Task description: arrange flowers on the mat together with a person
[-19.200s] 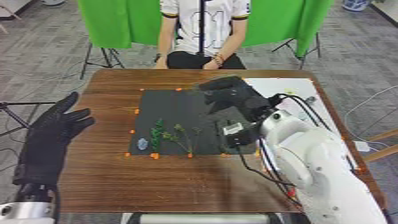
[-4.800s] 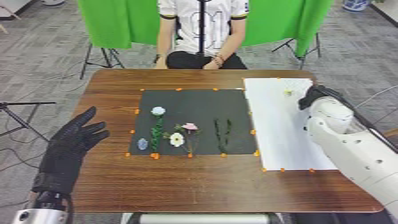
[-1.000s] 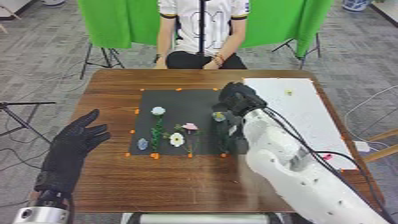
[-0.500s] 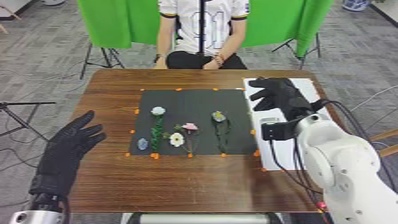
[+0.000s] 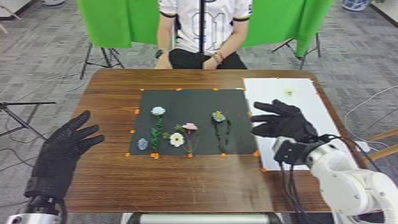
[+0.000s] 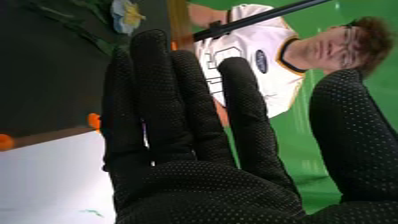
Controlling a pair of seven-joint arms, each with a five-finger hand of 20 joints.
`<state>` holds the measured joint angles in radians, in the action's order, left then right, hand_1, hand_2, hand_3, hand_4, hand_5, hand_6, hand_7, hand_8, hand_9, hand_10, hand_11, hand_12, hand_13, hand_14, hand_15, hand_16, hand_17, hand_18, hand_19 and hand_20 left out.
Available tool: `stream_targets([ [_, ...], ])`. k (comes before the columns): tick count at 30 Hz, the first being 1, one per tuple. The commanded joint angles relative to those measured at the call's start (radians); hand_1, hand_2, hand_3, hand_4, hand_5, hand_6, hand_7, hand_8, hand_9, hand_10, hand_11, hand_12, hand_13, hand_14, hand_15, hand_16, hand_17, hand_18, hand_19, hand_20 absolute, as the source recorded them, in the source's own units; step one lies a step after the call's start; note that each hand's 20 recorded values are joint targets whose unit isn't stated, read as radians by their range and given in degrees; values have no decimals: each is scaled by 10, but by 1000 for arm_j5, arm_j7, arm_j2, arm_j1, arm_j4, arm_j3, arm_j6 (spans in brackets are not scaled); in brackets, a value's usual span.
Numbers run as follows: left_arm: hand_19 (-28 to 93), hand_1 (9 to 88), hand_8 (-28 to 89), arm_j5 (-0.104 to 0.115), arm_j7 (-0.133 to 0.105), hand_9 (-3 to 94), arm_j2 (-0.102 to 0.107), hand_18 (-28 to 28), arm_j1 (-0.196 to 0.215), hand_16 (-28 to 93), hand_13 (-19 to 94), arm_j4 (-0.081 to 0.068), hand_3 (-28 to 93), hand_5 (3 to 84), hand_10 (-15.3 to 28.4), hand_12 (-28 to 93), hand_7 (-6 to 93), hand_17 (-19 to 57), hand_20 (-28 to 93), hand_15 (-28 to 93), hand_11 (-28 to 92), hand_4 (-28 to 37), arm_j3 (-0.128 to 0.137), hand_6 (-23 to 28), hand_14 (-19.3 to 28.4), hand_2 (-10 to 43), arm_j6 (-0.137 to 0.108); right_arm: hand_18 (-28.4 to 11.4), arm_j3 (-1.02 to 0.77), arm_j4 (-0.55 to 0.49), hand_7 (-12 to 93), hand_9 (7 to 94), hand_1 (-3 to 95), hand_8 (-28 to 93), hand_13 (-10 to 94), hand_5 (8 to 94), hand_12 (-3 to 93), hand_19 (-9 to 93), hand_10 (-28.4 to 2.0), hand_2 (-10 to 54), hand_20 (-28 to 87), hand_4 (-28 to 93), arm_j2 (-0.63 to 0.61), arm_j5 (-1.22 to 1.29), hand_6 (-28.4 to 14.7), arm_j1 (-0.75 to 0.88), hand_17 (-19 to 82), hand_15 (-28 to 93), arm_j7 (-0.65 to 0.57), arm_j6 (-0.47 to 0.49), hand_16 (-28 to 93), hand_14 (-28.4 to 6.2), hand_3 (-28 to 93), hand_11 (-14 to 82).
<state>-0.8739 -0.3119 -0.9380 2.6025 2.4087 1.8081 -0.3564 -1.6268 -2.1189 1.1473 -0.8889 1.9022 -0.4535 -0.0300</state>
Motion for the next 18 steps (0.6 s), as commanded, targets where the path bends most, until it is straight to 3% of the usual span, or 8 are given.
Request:
stream_targets([
  [1, 464, 177, -110, -6, 22, 336, -17, 247, -8, -135, 344, -1, 779, 314, 188, 101, 151, -100, 68, 650, 242, -283, 2, 45, 283, 44, 14, -248, 4, 0, 111, 544, 235, -104, 495, 528, 148, 704, -201, 78, 17, -231, 7, -19, -30, 6, 198, 556, 40, 15, 82, -194, 715, 178],
  [11, 468, 184, -110, -9, 33, 346, -22, 247, -14, -152, 390, -1, 780, 313, 194, 103, 151, -99, 70, 731, 258, -283, 6, 47, 284, 44, 15, -248, 6, 3, 113, 545, 231, -105, 494, 529, 148, 694, -200, 81, 43, -233, 10, -14, -29, 2, 194, 558, 39, 26, 83, -194, 719, 180],
  [18, 468, 182, -112, -13, 45, 396, -25, 245, -12, -146, 290, 0, 784, 313, 216, 111, 155, -101, 70, 600, 317, -283, 8, 46, 284, 43, 20, -247, 6, 1, 113, 547, 230, -104, 493, 529, 148, 688, -200, 82, 54, -234, 12, -17, -29, 4, 193, 559, 34, 29, 83, -194, 720, 181],
])
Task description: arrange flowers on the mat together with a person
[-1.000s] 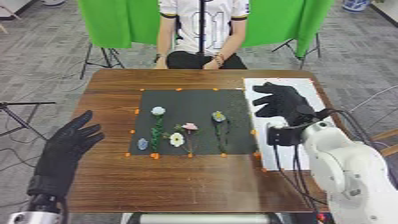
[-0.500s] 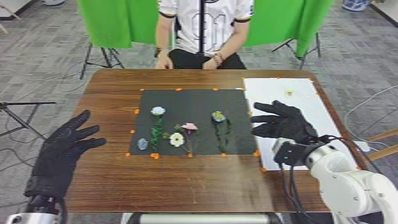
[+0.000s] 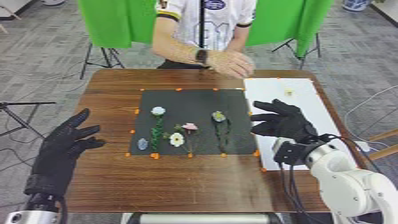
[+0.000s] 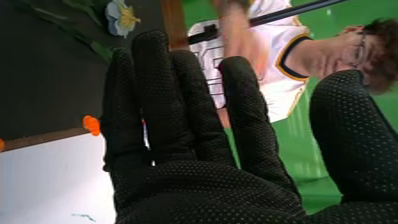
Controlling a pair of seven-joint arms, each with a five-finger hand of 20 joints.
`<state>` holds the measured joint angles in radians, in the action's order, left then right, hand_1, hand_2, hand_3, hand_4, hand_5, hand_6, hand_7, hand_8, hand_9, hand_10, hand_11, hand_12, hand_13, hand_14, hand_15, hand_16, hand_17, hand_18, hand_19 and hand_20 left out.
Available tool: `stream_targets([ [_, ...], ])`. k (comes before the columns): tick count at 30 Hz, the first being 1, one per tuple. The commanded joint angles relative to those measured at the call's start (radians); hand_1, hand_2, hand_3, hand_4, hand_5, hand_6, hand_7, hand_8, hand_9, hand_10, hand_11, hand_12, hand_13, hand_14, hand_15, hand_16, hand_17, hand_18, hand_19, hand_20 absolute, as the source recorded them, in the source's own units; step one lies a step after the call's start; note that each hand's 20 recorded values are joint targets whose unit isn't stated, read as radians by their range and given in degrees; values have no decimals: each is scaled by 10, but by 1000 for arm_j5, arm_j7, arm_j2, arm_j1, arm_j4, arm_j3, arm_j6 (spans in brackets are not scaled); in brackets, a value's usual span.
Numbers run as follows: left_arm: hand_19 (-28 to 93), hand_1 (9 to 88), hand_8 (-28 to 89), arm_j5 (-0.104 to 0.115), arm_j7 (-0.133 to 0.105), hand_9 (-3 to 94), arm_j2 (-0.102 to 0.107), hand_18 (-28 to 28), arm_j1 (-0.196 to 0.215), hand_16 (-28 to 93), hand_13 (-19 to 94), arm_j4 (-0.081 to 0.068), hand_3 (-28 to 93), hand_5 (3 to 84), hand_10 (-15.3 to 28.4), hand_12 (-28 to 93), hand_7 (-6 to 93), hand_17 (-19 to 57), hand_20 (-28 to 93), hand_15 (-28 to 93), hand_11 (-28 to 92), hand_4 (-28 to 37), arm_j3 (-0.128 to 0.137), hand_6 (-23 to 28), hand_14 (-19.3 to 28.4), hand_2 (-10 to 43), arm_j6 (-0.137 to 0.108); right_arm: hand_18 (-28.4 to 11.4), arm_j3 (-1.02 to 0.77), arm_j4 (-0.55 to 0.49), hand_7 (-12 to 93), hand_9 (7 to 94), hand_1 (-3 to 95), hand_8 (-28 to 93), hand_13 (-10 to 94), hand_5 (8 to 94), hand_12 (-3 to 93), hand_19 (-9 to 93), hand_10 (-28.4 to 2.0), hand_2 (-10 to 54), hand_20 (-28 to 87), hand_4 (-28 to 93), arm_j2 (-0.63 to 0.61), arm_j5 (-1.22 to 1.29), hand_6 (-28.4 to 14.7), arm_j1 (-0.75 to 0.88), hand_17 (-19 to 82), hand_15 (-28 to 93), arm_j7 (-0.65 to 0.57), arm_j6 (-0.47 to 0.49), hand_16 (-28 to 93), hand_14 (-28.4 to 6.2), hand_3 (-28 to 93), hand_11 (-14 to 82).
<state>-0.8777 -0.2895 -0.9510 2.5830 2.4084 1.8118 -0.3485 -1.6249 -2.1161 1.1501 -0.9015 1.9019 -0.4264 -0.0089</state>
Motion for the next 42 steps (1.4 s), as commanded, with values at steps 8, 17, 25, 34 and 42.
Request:
stream_targets([
  [8, 467, 182, -113, -7, 15, 405, -10, 244, 8, -120, 277, 1, 784, 313, 220, 101, 159, -102, 71, 561, 341, -283, 0, 47, 280, 43, 3, -247, 7, -3, 115, 549, 228, -105, 494, 532, 147, 684, -200, 83, 62, -234, 8, -6, -28, 6, 192, 559, 4, 6, 83, -193, 724, 180],
  [17, 469, 183, -114, -6, 7, 374, -7, 245, 11, -112, 274, 4, 786, 315, 208, 99, 158, -103, 72, 558, 297, -283, -2, 51, 280, 42, -3, -247, 2, -1, 115, 549, 228, -105, 493, 533, 148, 682, -200, 84, 68, -235, 9, -1, -28, 5, 190, 559, 5, 14, 83, -194, 725, 181],
  [25, 471, 184, -112, -4, 1, 371, -5, 246, 16, -110, 271, 7, 786, 315, 206, 104, 157, -103, 73, 558, 295, -283, -3, 52, 278, 42, -9, -247, -1, -3, 116, 551, 228, -105, 493, 534, 148, 680, -201, 83, 70, -234, 15, -4, -28, 5, 190, 559, 2, 21, 83, -195, 728, 180],
  [34, 472, 186, -111, -1, -5, 369, -5, 246, 24, -111, 268, 7, 783, 316, 205, 105, 155, -103, 75, 558, 292, -283, 1, 52, 279, 43, -9, -248, -3, -5, 118, 552, 227, -106, 492, 536, 148, 679, -202, 82, 73, -234, 20, -6, -27, 4, 189, 560, 1, 26, 83, -196, 731, 179],
  [42, 473, 185, -110, -1, -8, 368, -13, 247, 28, -110, 271, 8, 784, 317, 205, 105, 156, -103, 74, 560, 290, -283, 8, 52, 279, 42, -13, -247, -7, -5, 117, 552, 228, -106, 492, 536, 148, 678, -202, 82, 74, -235, 21, -1, -27, 5, 188, 560, 7, 33, 83, -195, 730, 179],
])
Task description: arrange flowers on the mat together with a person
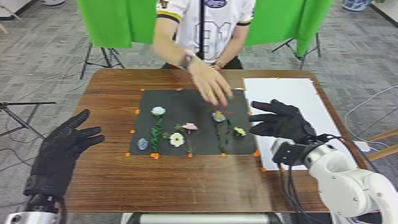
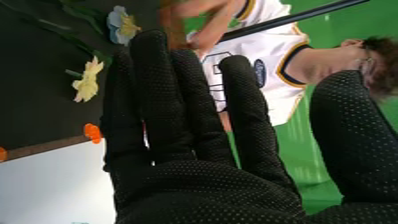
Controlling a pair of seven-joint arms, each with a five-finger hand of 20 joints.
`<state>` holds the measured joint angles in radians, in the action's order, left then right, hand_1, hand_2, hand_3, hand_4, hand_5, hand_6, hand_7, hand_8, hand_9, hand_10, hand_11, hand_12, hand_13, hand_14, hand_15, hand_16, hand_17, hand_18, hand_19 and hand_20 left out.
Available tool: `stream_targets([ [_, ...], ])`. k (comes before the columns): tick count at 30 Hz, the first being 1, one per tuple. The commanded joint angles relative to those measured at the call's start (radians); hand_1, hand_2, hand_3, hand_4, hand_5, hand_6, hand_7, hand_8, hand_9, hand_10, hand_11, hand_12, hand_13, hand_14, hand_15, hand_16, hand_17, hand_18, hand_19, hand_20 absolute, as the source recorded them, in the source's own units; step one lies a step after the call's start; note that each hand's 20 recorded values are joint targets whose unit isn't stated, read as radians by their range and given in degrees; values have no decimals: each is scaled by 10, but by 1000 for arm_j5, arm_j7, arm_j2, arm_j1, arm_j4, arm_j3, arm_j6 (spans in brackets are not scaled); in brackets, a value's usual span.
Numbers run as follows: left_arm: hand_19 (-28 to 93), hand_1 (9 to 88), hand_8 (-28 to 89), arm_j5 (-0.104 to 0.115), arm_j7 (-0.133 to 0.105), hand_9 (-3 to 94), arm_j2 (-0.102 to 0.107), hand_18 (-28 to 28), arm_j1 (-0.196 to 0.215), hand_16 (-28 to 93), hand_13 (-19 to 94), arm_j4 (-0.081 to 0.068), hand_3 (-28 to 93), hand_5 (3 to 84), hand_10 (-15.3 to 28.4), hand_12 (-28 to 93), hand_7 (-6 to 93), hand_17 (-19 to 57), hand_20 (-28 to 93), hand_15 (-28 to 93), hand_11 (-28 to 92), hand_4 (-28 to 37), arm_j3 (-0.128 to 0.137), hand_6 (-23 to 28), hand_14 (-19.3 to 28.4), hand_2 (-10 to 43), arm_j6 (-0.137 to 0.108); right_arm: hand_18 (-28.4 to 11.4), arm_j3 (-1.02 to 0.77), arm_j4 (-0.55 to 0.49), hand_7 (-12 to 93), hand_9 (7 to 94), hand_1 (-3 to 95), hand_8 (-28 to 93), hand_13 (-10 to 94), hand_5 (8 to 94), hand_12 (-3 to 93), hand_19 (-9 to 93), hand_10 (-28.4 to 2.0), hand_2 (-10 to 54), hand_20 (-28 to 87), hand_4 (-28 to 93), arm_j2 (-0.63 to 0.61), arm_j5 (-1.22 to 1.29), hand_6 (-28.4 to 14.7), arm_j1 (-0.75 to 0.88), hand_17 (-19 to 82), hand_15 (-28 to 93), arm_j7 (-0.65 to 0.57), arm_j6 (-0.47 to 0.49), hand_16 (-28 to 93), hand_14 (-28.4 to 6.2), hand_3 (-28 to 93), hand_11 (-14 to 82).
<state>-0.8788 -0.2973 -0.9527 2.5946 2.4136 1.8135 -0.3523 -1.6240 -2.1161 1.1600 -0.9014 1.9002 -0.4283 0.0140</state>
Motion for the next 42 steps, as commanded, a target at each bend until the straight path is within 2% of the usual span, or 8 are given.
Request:
stream_targets([
  [1, 473, 185, -111, 0, 1, 368, -13, 247, 16, -110, 273, 2, 784, 317, 205, 105, 156, -103, 74, 562, 290, -283, 7, 53, 280, 42, -8, -247, -7, -5, 117, 551, 228, -106, 492, 536, 148, 678, -202, 82, 74, -235, 11, -3, -27, 4, 188, 559, 9, 10, 82, -195, 730, 179],
  [7, 476, 184, -111, 6, -8, 368, -25, 247, 27, -110, 275, -1, 782, 316, 205, 106, 156, -103, 75, 568, 289, -283, 15, 52, 282, 43, -11, -247, -7, -12, 117, 553, 226, -106, 492, 537, 148, 678, -202, 82, 75, -234, 9, 1, -27, 5, 188, 560, 22, 14, 83, -196, 732, 179],
  [10, 476, 176, -111, 18, -29, 367, -26, 247, 26, -112, 274, -5, 777, 316, 205, 106, 155, -103, 75, 567, 287, -283, 14, 53, 282, 47, -9, -248, -3, -9, 118, 552, 226, -106, 491, 538, 148, 677, -201, 82, 76, -234, 9, 0, -27, -2, 187, 559, 22, 21, 83, -197, 733, 179],
  [13, 475, 138, -110, 19, -33, 367, -20, 248, 19, -113, 269, -8, 771, 317, 205, 104, 153, -103, 75, 560, 283, -283, 15, 52, 283, 63, -4, -247, -2, -9, 119, 553, 225, -106, 490, 537, 148, 677, -202, 82, 77, -234, 10, 3, -26, -2, 187, 559, 22, 25, 83, -198, 735, 179],
  [17, 474, 125, -109, 30, -49, 365, -2, 249, 25, -113, 265, -9, 770, 318, 202, 102, 151, -104, 74, 548, 272, -283, 10, 52, 283, 68, -18, -247, 3, -7, 119, 553, 225, -106, 489, 538, 148, 677, -203, 82, 77, -235, 10, 4, -26, -5, 187, 559, 19, 24, 83, -199, 736, 179],
  [26, 473, 128, -108, 35, -63, 364, 4, 249, 30, -106, 262, -10, 771, 318, 202, 106, 148, -104, 74, 541, 266, -283, 0, 51, 283, 67, -25, -247, 10, -1, 119, 553, 223, -106, 489, 538, 149, 675, -203, 83, 76, -234, 9, 6, -25, -15, 186, 559, 16, 32, 83, -200, 734, 179],
  [36, 474, 133, -106, 29, -55, 364, 3, 249, 29, -104, 261, -8, 768, 320, 203, 108, 145, -104, 74, 543, 268, -283, -4, 53, 283, 67, -23, -247, 11, -2, 119, 554, 222, -106, 487, 539, 149, 676, -203, 83, 75, -234, 9, 6, -26, -11, 186, 560, 14, 35, 82, -201, 737, 180],
  [42, 475, 136, -105, 12, -31, 364, -2, 250, 23, -104, 260, 0, 769, 321, 205, 108, 144, -105, 75, 545, 271, -283, 4, 54, 283, 66, -9, -247, 11, -5, 118, 554, 222, -105, 487, 539, 149, 676, -204, 83, 76, -235, 9, 8, -26, -6, 185, 560, 14, 33, 82, -202, 737, 179],
])
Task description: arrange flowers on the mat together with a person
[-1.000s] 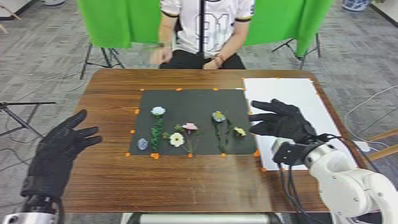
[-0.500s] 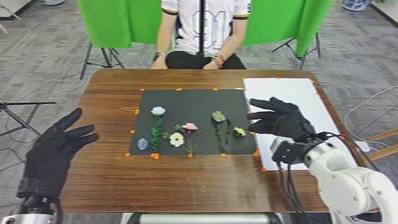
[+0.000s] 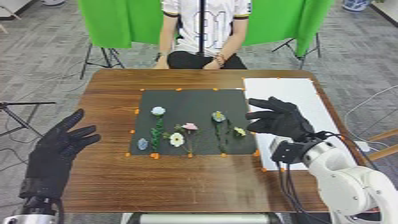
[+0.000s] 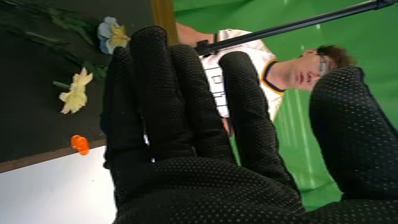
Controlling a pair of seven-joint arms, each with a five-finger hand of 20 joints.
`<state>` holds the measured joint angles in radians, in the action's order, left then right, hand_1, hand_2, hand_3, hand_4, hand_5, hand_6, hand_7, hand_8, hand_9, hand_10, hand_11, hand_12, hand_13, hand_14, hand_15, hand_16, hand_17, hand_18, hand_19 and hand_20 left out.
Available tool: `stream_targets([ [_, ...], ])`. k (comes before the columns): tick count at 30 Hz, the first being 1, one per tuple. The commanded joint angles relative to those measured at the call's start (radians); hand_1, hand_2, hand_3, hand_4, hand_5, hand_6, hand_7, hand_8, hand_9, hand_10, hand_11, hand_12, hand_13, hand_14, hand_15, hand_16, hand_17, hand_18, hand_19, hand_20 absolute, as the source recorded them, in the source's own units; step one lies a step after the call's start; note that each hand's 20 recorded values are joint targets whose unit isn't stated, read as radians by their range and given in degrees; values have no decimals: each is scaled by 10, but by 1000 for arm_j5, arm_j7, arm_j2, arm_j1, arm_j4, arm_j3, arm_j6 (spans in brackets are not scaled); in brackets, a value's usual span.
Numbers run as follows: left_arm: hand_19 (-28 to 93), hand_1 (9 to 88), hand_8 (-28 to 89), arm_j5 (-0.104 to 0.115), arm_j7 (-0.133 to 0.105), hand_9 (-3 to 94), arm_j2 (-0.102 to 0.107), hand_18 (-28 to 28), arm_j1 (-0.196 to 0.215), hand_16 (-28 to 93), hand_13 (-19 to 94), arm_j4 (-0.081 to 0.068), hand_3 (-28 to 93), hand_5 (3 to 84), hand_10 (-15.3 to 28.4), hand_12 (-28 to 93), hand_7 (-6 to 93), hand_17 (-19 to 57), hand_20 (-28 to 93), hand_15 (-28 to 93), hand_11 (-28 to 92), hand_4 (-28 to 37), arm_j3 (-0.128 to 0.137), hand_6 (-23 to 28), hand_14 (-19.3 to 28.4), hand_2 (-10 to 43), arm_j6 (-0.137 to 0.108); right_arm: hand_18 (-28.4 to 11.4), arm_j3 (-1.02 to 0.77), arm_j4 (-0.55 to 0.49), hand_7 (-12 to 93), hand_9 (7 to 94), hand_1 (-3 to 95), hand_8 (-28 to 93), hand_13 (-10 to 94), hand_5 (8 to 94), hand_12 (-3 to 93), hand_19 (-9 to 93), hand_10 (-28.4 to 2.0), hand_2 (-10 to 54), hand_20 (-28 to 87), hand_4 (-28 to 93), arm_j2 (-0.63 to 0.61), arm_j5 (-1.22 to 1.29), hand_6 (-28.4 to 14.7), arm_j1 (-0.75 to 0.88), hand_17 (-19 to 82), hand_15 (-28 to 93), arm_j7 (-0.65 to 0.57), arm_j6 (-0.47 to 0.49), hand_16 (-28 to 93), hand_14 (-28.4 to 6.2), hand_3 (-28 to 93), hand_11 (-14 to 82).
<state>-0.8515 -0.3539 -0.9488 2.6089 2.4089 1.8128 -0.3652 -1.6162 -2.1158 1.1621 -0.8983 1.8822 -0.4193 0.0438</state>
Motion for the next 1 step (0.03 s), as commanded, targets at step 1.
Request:
stream_targets([
  [1, 475, 138, -104, -14, 23, 364, -6, 250, 9, -104, 260, 5, 769, 321, 205, 108, 144, -105, 75, 545, 272, -283, 5, 54, 283, 66, 5, -246, 3, -5, 119, 554, 222, -105, 487, 540, 149, 676, -203, 83, 76, -235, 8, 6, -26, 12, 185, 560, 3, 5, 82, -202, 737, 179],
])
